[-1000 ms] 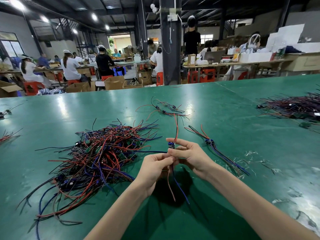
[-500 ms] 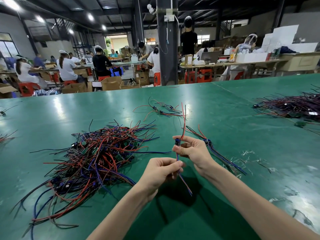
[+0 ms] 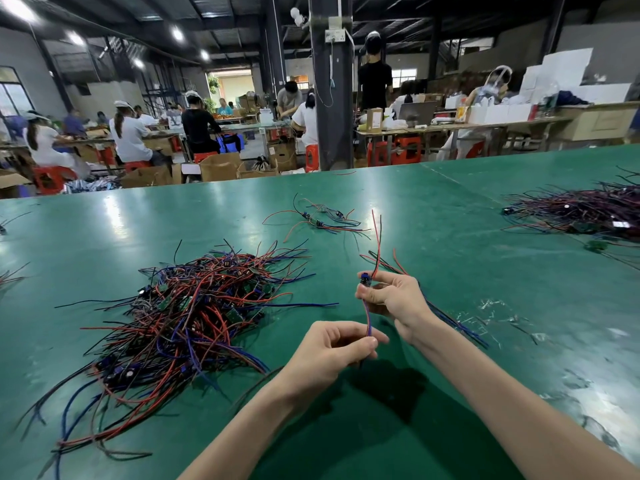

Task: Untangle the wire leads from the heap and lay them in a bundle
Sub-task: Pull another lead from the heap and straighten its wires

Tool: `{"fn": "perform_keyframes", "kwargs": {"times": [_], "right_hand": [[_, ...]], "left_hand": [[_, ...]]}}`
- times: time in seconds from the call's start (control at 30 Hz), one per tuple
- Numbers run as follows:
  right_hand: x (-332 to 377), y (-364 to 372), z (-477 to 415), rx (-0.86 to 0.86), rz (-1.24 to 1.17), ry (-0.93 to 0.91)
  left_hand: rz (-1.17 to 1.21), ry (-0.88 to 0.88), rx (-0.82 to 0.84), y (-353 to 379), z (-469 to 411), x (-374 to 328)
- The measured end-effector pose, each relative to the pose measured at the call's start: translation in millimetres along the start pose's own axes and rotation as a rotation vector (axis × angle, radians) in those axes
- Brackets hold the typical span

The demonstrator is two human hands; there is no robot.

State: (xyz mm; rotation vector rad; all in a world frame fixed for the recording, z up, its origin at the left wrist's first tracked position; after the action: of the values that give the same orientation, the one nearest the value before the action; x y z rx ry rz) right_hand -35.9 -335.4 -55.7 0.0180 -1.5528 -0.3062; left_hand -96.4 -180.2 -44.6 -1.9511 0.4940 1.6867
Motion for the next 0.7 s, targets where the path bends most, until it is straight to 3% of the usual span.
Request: {"fn": "perform_keyframes", "kwargs": {"times": [0.7], "right_hand": [[-1.1, -8.9, -5.4, -0.007, 0.080, 0.082]], "left_hand": [[-0.147, 0.058, 0.029, 7.2, 3.5, -1.9]]}}
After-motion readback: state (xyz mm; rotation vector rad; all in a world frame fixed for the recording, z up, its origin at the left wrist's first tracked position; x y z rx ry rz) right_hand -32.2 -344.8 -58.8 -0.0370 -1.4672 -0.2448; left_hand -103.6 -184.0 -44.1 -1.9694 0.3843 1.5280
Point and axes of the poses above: each hand's wrist, its own z-axis away from the middle knuckle, its own y-axis out of the palm, x = y × z, the point moved 1 cm from there along -z, towards the middle knuckle, and after that the axes turned 2 degrees about x, right-handed, at the moved point
